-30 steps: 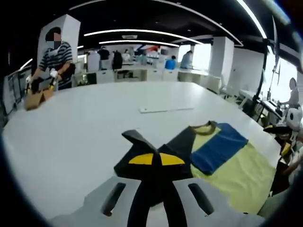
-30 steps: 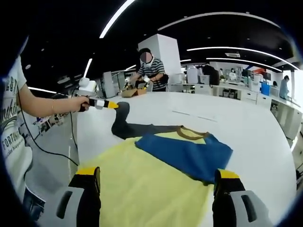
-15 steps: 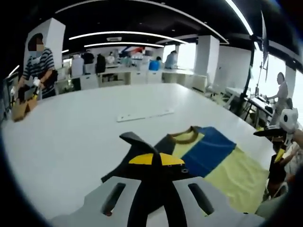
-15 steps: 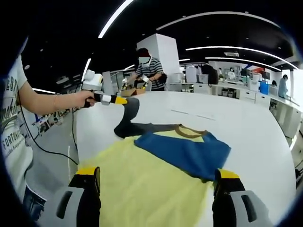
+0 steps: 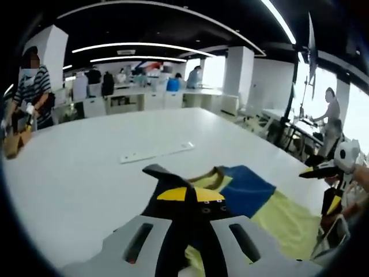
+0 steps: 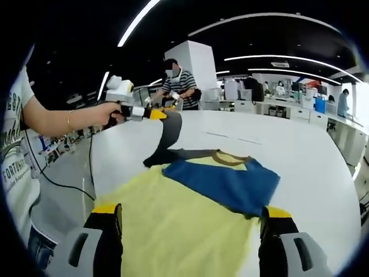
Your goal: Fold the garment on the visible template until the final outline fits inside the template.
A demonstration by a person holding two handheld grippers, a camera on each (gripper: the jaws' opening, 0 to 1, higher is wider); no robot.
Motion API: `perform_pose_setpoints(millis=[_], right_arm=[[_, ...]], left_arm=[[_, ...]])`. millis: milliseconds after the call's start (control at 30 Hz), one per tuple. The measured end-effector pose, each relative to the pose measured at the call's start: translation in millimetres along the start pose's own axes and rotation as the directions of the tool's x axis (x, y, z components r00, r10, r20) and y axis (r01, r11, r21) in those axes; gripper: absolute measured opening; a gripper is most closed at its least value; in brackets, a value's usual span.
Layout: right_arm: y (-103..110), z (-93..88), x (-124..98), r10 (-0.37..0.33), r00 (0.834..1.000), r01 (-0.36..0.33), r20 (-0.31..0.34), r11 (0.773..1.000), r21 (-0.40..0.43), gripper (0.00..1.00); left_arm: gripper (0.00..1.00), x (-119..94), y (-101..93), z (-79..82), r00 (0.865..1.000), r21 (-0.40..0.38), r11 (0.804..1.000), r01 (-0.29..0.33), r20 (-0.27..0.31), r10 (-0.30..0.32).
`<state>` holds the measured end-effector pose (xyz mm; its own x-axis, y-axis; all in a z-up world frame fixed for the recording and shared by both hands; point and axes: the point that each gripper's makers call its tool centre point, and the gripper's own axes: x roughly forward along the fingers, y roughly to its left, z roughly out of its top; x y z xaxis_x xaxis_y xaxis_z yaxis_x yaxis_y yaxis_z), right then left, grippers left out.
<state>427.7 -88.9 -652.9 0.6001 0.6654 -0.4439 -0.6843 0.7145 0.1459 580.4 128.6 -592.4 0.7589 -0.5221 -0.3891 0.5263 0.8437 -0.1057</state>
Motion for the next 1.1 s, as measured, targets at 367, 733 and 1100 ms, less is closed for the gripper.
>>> perform_pose_setpoints(millis=[367, 733, 1100], right_arm=[[0, -5.9, 0, 0.002, 1.000, -0.002, -0.012, 1.000, 0.005, 0.99], [1, -10.7, 1, 0.015, 1.000, -0.015, -0.026, 1.000, 0.001, 0.99], [-2, -14.8, -2, 0.002, 0.999, -0.002, -0.034, 1.000, 0.011, 0.99]], left_arm=[[0.00, 21, -27.4, 8.7, 0.998, 0.003, 0.998, 0.060, 0.010, -0.060], [0.00, 40, -48.5, 22.2, 0.994, 0.015, 0.995, 0.102, 0.026, -0.102], [0.00, 64, -71.5, 25.8, 0.987, 0.024, 0.988, 0.156, 0.022, -0.156]])
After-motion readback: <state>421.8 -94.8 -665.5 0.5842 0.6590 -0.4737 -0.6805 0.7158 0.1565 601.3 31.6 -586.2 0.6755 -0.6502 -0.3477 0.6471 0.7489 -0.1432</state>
